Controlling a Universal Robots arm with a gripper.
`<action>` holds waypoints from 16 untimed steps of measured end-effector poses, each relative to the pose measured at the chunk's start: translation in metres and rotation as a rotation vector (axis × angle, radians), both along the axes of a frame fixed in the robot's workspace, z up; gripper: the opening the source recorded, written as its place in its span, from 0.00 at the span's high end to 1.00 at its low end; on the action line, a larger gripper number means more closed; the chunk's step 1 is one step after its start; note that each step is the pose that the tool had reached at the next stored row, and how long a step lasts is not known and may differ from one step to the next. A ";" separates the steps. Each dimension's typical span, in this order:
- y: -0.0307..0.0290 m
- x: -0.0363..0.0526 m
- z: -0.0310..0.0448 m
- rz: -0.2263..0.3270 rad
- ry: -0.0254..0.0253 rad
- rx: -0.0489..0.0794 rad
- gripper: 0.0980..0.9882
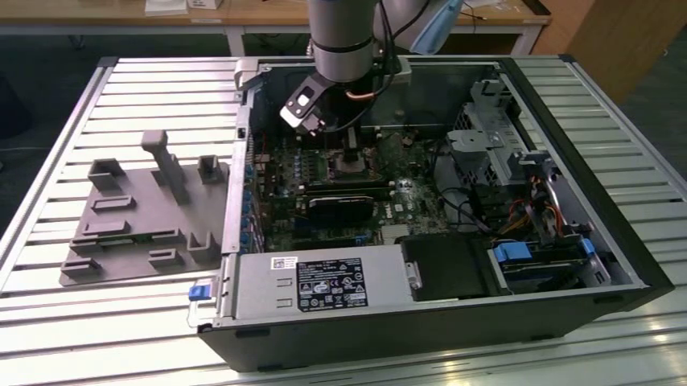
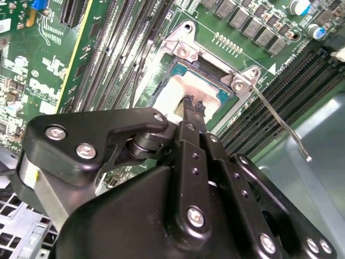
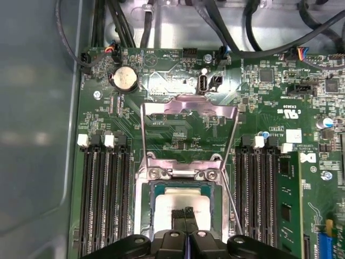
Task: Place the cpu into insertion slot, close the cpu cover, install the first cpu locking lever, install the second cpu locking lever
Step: 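Place the cpu into insertion slot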
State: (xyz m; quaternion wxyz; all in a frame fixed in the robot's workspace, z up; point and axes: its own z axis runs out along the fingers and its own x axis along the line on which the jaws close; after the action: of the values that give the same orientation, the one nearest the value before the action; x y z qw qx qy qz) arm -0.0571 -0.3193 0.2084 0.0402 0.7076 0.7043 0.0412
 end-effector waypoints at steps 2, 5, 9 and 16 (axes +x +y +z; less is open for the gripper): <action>0.0000 0.0000 0.0037 -0.001 0.0000 0.000 1.00; 0.0000 0.0000 0.0108 -0.002 0.0000 0.000 1.00; 0.0000 0.0000 0.0229 -0.003 -0.0001 0.000 1.00; 0.0001 0.0000 0.0395 -0.006 -0.0001 0.000 1.00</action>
State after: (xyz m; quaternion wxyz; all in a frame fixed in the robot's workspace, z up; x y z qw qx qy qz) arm -0.0571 -0.3192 0.2479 0.0404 0.7096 0.7023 0.0411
